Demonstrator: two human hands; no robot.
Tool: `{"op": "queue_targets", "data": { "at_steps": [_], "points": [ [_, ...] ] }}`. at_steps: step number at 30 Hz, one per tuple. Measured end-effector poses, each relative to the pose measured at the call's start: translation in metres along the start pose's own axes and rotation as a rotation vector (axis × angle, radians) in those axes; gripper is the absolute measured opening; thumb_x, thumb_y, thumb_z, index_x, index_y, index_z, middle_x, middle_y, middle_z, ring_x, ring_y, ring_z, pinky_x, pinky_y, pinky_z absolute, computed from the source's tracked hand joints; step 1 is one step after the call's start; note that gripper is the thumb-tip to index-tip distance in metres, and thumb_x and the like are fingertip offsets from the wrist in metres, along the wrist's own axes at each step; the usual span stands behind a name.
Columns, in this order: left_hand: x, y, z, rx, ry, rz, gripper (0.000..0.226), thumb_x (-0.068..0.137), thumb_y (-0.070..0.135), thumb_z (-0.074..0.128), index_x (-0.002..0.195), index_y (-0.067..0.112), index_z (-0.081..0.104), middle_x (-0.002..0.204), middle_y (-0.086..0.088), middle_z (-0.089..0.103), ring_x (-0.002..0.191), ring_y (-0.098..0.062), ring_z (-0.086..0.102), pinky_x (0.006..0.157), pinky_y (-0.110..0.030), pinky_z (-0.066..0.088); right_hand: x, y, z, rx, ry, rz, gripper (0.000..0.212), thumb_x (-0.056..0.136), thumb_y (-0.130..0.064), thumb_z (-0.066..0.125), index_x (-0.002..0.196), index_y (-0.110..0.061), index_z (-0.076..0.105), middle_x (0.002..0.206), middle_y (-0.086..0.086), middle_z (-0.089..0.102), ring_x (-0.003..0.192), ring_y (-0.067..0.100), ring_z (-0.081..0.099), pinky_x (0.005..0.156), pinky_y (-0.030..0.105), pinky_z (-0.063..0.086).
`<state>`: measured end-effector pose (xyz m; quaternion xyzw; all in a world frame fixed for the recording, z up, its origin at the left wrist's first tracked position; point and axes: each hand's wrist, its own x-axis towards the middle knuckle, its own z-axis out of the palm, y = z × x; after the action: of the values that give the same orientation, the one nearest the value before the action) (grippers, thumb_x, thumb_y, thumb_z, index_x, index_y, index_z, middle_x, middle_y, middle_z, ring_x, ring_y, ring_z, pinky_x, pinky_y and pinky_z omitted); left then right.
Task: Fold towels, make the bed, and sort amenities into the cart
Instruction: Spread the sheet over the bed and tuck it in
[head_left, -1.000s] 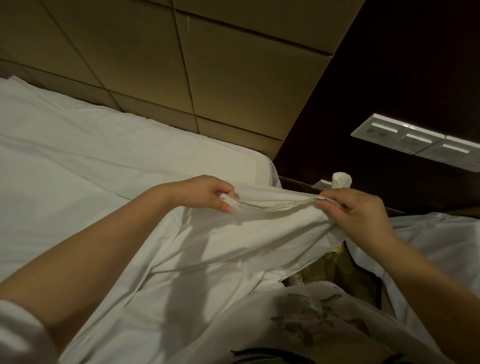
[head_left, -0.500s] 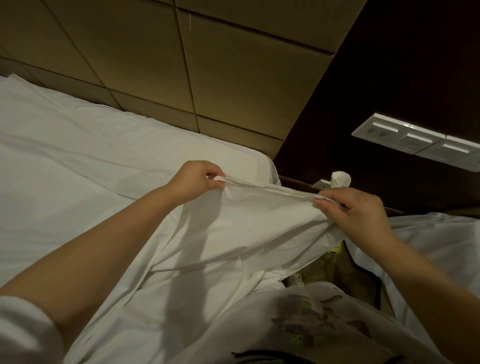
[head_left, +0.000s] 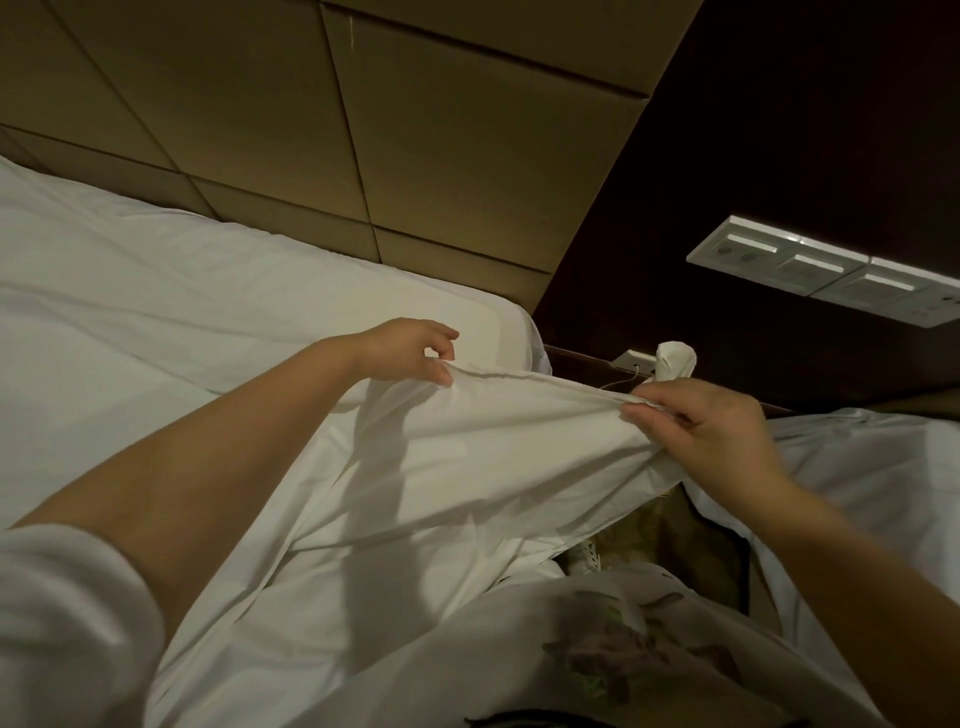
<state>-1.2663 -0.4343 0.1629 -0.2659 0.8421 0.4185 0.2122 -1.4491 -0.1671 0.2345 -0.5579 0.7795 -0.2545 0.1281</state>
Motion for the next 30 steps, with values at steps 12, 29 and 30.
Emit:
{"op": "queue_targets", "data": {
  "at_steps": [12,29,30],
  "points": [
    [-0.019,0.004,-0.015,-0.167,0.086,-0.058,0.042,0.080,0.031,0.074,0.065,0.001,0.048,0.064,-0.003,0.034,0.059,-0.015,0.032,0.061,-0.028,0.026,0.006,-0.005,-0.007,0.050,0.049,0.082,0.038,0.087,-0.041,0.059,0.100,-0.009,0.074,0.090,-0.009,0.063,0.084,0.015,0.061,0.076,0.031,0.047],
    [-0.113,0.035,-0.052,0.054,0.632,-0.173,0.020,0.098,0.027,0.050,0.094,0.009,0.054,0.080,-0.005,0.055,0.075,-0.022,0.049,0.066,-0.032,0.037,0.116,-0.028,-0.025,0.352,0.081,0.215,0.003,0.088,-0.030,0.065,0.090,-0.030,0.067,0.082,-0.025,0.058,0.079,-0.009,0.052,0.071,0.013,0.038],
    [-0.116,0.038,-0.053,0.073,0.671,-0.198,0.021,0.098,0.028,0.049,0.097,0.008,0.055,0.084,-0.007,0.057,0.078,-0.024,0.051,0.068,-0.033,0.039,0.122,-0.028,-0.028,0.353,0.064,0.189,0.002,0.088,-0.030,0.065,0.089,-0.031,0.065,0.081,-0.025,0.057,0.079,-0.008,0.052,0.071,0.014,0.038]
  ]
}}
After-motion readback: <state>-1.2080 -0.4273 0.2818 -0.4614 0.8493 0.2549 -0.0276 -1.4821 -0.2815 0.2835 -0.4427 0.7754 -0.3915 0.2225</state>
